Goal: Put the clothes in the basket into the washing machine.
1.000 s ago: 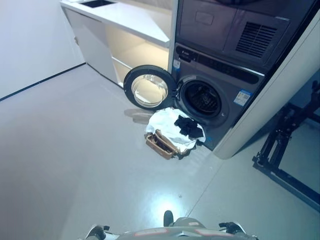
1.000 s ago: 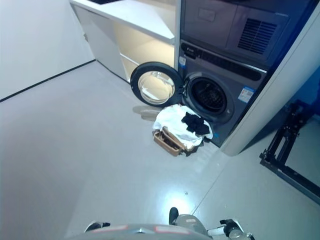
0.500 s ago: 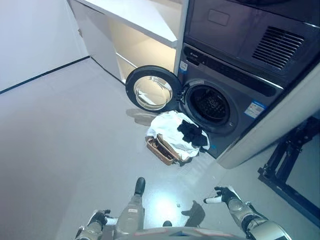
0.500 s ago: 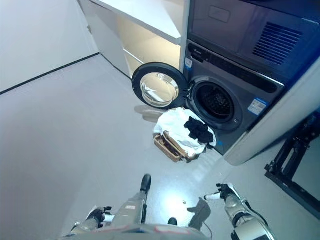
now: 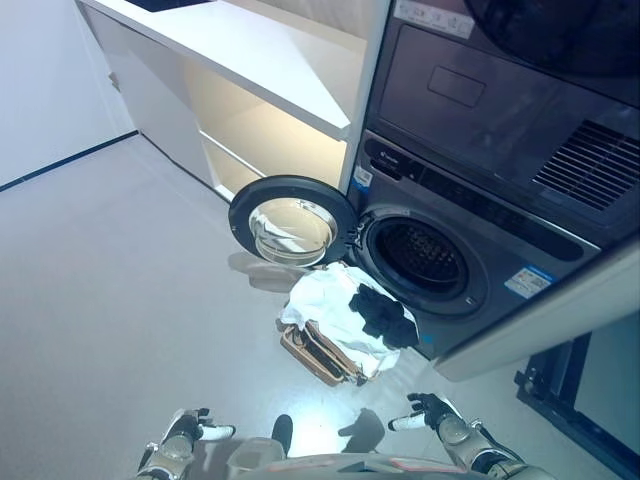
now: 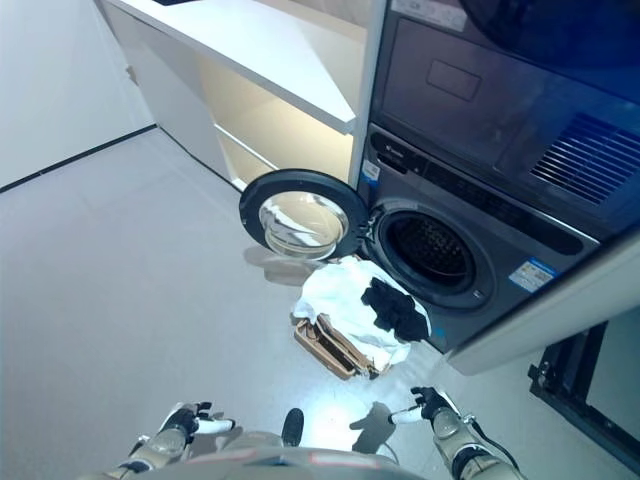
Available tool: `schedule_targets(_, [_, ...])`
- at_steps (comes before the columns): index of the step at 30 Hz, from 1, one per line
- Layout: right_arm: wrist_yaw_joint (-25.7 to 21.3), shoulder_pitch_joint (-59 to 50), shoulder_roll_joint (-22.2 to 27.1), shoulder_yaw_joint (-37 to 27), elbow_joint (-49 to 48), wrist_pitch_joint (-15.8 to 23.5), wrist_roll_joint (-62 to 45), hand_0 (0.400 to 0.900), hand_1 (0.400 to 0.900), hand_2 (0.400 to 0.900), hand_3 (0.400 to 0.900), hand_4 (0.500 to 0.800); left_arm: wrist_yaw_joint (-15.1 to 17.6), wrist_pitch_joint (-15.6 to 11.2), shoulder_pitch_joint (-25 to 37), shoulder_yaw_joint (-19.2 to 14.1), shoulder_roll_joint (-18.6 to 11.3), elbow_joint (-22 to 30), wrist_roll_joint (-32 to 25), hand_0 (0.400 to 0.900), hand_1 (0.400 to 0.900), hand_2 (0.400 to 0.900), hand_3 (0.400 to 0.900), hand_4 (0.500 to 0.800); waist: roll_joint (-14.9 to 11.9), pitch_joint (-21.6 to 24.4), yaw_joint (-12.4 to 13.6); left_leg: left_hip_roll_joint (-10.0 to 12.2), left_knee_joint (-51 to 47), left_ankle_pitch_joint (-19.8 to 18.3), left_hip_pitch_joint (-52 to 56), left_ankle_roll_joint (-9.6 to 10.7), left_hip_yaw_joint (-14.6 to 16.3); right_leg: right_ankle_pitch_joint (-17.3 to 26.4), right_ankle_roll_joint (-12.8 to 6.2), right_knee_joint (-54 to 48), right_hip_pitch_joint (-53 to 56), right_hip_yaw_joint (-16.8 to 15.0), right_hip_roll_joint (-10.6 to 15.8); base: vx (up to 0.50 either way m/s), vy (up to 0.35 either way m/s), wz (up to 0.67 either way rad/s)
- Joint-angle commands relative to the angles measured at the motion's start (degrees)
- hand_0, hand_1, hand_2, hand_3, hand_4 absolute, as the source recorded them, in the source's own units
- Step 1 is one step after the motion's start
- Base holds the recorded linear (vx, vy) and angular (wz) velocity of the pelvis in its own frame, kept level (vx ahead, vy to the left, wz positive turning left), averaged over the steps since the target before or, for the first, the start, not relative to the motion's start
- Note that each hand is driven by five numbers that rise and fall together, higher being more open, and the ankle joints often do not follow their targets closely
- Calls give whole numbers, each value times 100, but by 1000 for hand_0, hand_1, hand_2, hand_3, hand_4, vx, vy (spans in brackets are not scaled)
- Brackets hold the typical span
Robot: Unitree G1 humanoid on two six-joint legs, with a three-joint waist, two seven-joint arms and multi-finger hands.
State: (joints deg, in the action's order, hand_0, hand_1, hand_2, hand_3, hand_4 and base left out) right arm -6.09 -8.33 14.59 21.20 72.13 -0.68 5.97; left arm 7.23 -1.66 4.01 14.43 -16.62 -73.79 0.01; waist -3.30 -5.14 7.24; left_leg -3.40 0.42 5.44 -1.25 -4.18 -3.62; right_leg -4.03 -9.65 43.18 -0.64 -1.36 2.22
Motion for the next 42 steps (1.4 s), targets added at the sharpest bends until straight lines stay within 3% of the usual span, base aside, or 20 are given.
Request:
schedule_targets(1, [-214, -308, 539, 30, 36, 15, 331, 900, 900, 900, 900, 800, 103, -54, -201, -238, -303, 13, -33, 900, 900, 900, 900, 800, 475, -194, 105, 42, 136, 66, -318, 113, -454, 1794, 211, 322, -665, 380, 146, 269, 123, 49])
schedule_targets(2, [-214, -312, 534, 33, 39, 17, 332, 900, 900, 900, 900, 800, 102, -55, -200, -242, -307, 12, -32, 900, 900, 900, 900, 800, 433, -223, 69, -9, 139, 62, -296, 110, -475, 1738, 211, 374, -648, 398, 200, 313, 57, 53])
schedule_targets(4, [-186, -464, 588, 153, 74, 15, 449, 900, 900, 900, 900, 800, 117, -86, -176, -233, -342, 17, -35, 900, 900, 900, 900, 800, 419, -261, 3, -44, 94, -70, -39, 167, -641, 1432, 291, -336, -878, 628, 576, 303, -79, 58])
schedule_targets(6, [-217, -553, 603, 247, 75, -14, 597, 900, 900, 900, 900, 800, 125, -100, -118, -229, -339, -3, -20, 900, 900, 900, 900, 800, 313, -315, -32, -115, 161, -282, 100, 254, -817, 1349, 268, -1438, -858, 786, 883, 381, -224, 67])
schedule_targets(7, [-218, -669, 603, 326, 88, -41, 729, 900, 900, 900, 900, 800, 148, -123, -72, -232, -338, -50, -13, 900, 900, 900, 900, 800, 144, -324, -59, -180, 107, -449, 214, 345, -889, 1473, 137, -2610, -1027, 774, 1003, 424, -302, 63])
schedule_targets(11, [-185, -967, 703, 479, 63, -46, 886, 900, 900, 900, 900, 800, 208, -168, -104, -343, -344, -27, -65, 900, 900, 900, 900, 800, 54, -406, -136, -67, -39, -708, 599, 493, -1031, 1685, -28, -3665, -1015, 880, 909, 266, -208, 41])
schedule_targets(13, [-268, -950, 730, 495, 40, -43, 913, 900, 900, 900, 900, 800, 231, -170, -77, -386, -344, -39, -94, 900, 900, 900, 900, 800, -8, -397, -136, -33, -34, -760, 630, 561, -1189, 1497, 16, -3597, -904, 584, 778, 225, -242, 58])
schedule_targets(16, [-323, -914, 696, 572, 5, -56, 1088, 900, 900, 900, 900, 800, 306, -168, -177, -498, -343, -66, -202, 900, 900, 900, 900, 800, -48, -319, -115, 283, 210, -901, 693, 713, -1387, 1027, 170, -3203, -835, 677, 637, 264, -312, 55])
schedule_targets(17, [-322, -912, 696, 575, 3, -57, 1089, 900, 900, 900, 900, 800, 305, -167, -181, -501, -343, -64, -202, 900, 900, 900, 900, 800, -44, -319, -129, 286, 226, -915, 689, 716, -1401, 1013, 173, -3190, -832, 692, 636, 263, -292, 44])
schedule_targets(18, [-342, -898, 726, 625, -92, -49, 1168, 900, 900, 900, 900, 800, 313, -165, -226, -530, -353, -49, -205, 900, 900, 900, 900, 800, -74, -311, -143, 320, 583, -917, 584, 790, -1377, 894, 211, -3179, -731, 750, 605, 144, -313, 33])
schedule_targets(19, [-444, -965, 803, 666, -212, -49, 1210, 900, 900, 900, 900, 800, 385, -167, -240, -522, -364, 64, -247, 900, 900, 900, 900, 800, -138, -431, -79, 293, 1459, -599, 93, 892, -1230, 822, 270, -3257, -514, 800, 576, 106, -397, 35])
schedule_targets(21, [-473, -1052, 868, 670, -309, -43, 1157, 900, 900, 900, 900, 800, 423, -193, -220, -525, -377, 141, -324, 900, 900, 900, 900, 800, -150, -565, -20, 188, 1948, -504, -324, 875, -1212, 818, 307, -3295, -481, 833, 560, 0, -261, 19])
schedule_targets(22, [-516, -1161, 935, 678, -357, -54, 1119, 900, 900, 900, 900, 800, 460, -191, -192, -524, -336, 170, -440, 900, 900, 900, 900, 800, -137, -660, 37, 119, 1856, -465, -726, 829, -1003, 763, 345, -3353, -448, 969, 530, 69, -189, 12])
schedule_targets(24, [-516, -1212, 957, 694, -308, -74, 1106, 900, 900, 900, 900, 800, 457, -159, -224, -502, -304, 120, -442, 900, 900, 900, 900, 800, -113, -632, 68, 166, 1480, -483, -805, 824, -891, 694, 341, -3396, -413, 1019, 484, 99, -132, 1])
schedule_targets(26, [-569, -1423, 1055, 778, -319, -76, 1083, 900, 900, 900, 900, 800, 447, -169, -295, -380, -302, 103, -357, 900, 900, 900, 900, 800, 169, -590, 142, 584, 87, 251, -986, 887, -640, 511, 335, -3439, -318, 1012, 237, 210, -2, -35])
schedule_targets(27, [-566, -1529, 1074, 848, -337, -76, 1100, 900, 900, 900, 900, 800, 445, -164, -322, -356, -303, 93, -335, 900, 900, 900, 900, 800, 239, -622, 199, 598, -98, 370, -1049, 914, -714, 474, 330, -3416, -321, 933, 199, 216, 61, -60])
schedule_targets(32, [-717, -2302, 1164, 1111, -266, -91, 1226, 900, 900, 900, 900, 800, 527, -240, -256, -212, -346, 137, -431, 900, 900, 900, 900, 800, 499, -817, 243, 550, -131, 465, -1353, 910, -604, 485, 311, -3293, -996, 765, 274, -100, 123, -37])
schedule_targets(37, [-928, -3078, 1290, 1335, 6, -152, 1273, 900, 900, 900, 900, 800, 691, -365, -63, -75, -343, 235, -676, 900, 900, 900, 900, 800, 597, -1011, 343, 408, -42, 506, -1897, 849, -500, 686, 298, -3207, -1720, 577, 326, -110, 109, -28])
schedule_targets(40, [-1119, -3803, 1490, 1582, 305, -222, 1502, 900, 900, 900, 900, 800, 866, -444, 84, 88, -299, 412, -923, 900, 900, 900, 900, 800, 619, -1295, 435, 370, 136, 524, -2319, 820, -428, 737, 293, -3009, -2201, 681, 325, -66, 63, -30])
schedule_targets(42, [-1226, -4332, 1660, 1819, 450, -296, 1699, 900, 900, 900, 900, 800, 988, -523, 201, 130, -310, 545, -1176, 900, 900, 900, 900, 800, 612, -1453, 520, 411, 222, 540, -2585, 867, -300, 932, 250, -2922, -2578, 1015, 406, -83, 19, -23])
